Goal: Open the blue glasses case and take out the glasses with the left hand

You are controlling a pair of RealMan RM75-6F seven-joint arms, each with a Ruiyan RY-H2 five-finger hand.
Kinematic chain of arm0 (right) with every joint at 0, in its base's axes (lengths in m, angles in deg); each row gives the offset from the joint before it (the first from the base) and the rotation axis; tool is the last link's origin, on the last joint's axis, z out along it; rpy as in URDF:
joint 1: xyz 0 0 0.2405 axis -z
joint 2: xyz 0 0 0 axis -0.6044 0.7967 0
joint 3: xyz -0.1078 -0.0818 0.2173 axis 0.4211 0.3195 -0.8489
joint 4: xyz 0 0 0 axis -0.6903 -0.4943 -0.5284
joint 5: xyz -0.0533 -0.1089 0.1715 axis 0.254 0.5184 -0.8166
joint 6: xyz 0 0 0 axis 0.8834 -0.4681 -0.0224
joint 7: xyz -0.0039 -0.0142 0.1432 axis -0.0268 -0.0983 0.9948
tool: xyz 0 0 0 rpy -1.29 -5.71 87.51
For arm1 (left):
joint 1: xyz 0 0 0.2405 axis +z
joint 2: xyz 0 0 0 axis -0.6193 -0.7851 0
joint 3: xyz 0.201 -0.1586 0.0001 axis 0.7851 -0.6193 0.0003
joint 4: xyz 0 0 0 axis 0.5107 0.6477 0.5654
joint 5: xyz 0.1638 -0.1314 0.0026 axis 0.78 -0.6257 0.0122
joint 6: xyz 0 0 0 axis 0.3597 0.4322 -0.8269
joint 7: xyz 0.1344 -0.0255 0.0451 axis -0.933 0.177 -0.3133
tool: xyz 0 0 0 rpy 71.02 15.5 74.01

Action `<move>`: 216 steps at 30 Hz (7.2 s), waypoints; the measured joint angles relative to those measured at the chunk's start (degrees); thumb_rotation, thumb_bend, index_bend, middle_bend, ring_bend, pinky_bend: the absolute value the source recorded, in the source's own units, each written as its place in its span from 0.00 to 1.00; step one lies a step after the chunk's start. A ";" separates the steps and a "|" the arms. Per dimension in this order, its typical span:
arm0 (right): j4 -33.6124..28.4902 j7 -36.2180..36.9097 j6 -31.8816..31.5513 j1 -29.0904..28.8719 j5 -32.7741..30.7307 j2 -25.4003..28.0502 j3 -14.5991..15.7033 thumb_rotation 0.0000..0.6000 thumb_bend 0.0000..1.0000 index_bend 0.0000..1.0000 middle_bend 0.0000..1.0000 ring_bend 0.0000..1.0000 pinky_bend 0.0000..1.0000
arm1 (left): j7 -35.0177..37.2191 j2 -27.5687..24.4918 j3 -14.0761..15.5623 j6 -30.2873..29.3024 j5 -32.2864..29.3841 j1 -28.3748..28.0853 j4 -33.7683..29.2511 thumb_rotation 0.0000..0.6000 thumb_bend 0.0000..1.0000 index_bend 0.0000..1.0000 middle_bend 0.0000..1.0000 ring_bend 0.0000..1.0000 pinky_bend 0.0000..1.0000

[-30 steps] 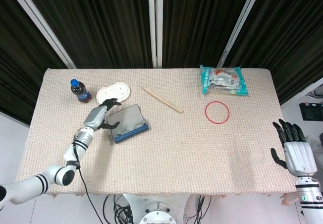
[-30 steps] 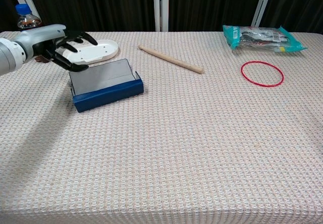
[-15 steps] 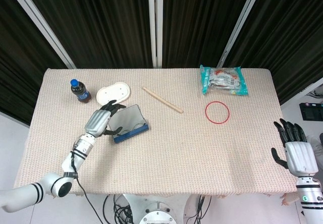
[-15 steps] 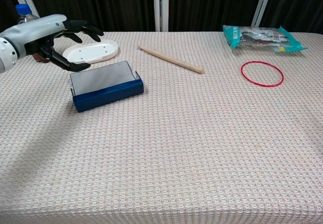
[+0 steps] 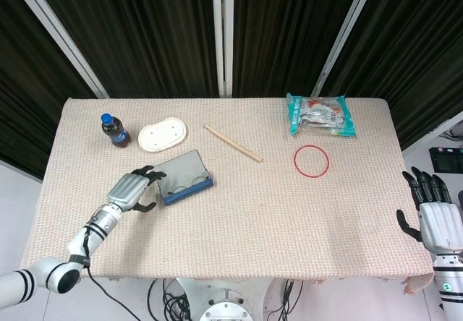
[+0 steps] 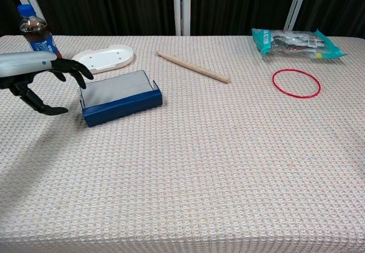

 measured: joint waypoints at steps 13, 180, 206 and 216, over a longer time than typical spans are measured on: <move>-1.08 -0.38 -0.14 -0.07 0.28 0.30 -0.13 1.00 0.37 0.00 0.00 0.00 0.00 | 1.08 -1.58 1.98 0.05 3.54 1.05 -2.19 1.00 0.35 0.17 0.29 0.07 0.20; -4.80 -2.40 1.16 -1.34 -1.72 1.82 -1.53 1.00 0.38 0.00 0.02 0.00 0.00 | -19.22 1.34 0.47 8.60 -17.37 -12.07 -4.09 1.00 0.43 0.32 0.22 0.07 0.23; -4.03 -2.77 1.99 -1.41 -1.92 1.22 -0.96 1.00 0.38 0.00 0.02 0.00 0.00 | -21.01 2.55 1.97 7.06 -19.66 -12.67 -2.88 1.00 0.43 0.41 0.21 0.07 0.23; -3.54 -2.46 2.33 -1.51 -2.35 0.95 -1.00 1.00 0.38 0.00 0.02 0.00 0.00 | -19.76 2.97 1.31 6.86 -18.72 -12.61 -2.50 1.00 0.43 0.41 0.21 0.07 0.23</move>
